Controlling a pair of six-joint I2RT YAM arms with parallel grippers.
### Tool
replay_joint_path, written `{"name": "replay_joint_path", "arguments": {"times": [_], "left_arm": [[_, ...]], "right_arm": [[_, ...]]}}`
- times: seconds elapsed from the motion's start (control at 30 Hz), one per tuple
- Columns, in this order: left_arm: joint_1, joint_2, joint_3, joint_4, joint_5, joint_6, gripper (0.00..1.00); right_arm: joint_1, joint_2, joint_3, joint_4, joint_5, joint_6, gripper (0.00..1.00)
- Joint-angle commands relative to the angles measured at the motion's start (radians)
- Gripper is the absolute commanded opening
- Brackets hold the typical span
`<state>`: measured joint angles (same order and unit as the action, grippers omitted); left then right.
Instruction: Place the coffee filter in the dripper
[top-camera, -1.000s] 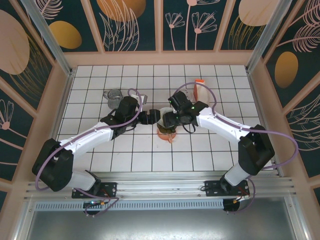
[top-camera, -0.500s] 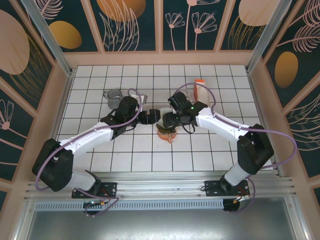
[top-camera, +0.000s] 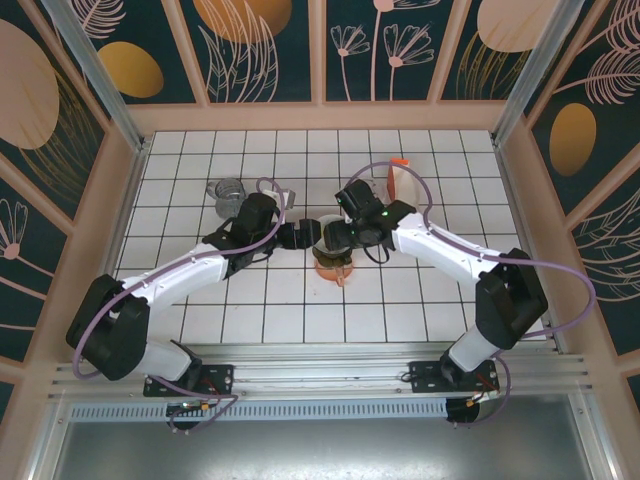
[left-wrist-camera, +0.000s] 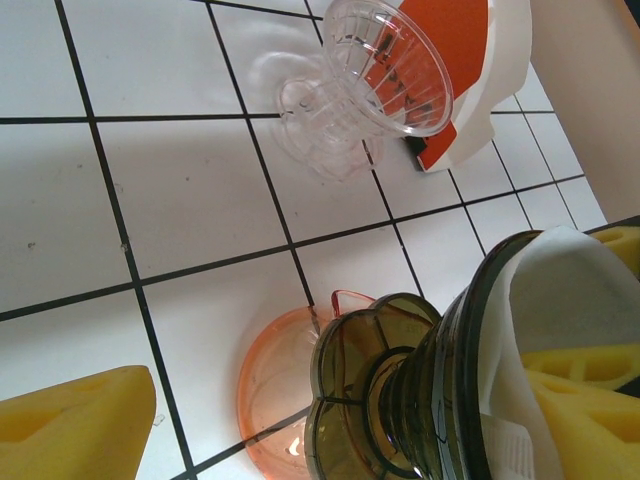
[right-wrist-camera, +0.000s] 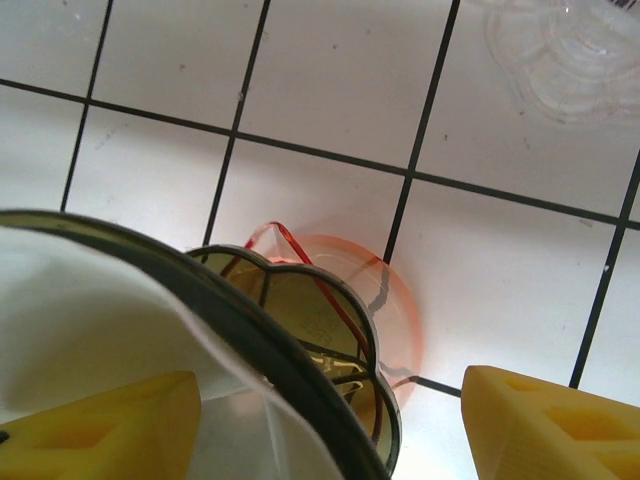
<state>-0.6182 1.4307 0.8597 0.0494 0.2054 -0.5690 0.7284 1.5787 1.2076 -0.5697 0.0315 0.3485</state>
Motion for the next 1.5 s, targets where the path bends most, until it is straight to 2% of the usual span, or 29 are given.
{"name": "replay_joint_path", "arguments": {"times": [0.0,0.43,0.77,1.47], "left_arm": [[-0.002,0.014,-0.007,0.017,0.011,-0.008,0.87],[-0.002,0.014,-0.005,0.014,0.008,-0.011,0.87],[-0.003,-0.008,0.009,0.018,0.008,-0.019,0.91],[-0.003,-0.072,0.019,0.035,0.02,-0.049,0.98]], "right_arm": [[0.005,-0.036,0.036,-0.024,0.031,-0.008,0.7],[0.006,-0.109,0.08,-0.049,0.078,0.01,0.71],[0.005,-0.185,0.047,-0.022,0.1,0.042,0.7],[0.002,-0.22,0.027,-0.002,0.106,0.055,0.7]]}}
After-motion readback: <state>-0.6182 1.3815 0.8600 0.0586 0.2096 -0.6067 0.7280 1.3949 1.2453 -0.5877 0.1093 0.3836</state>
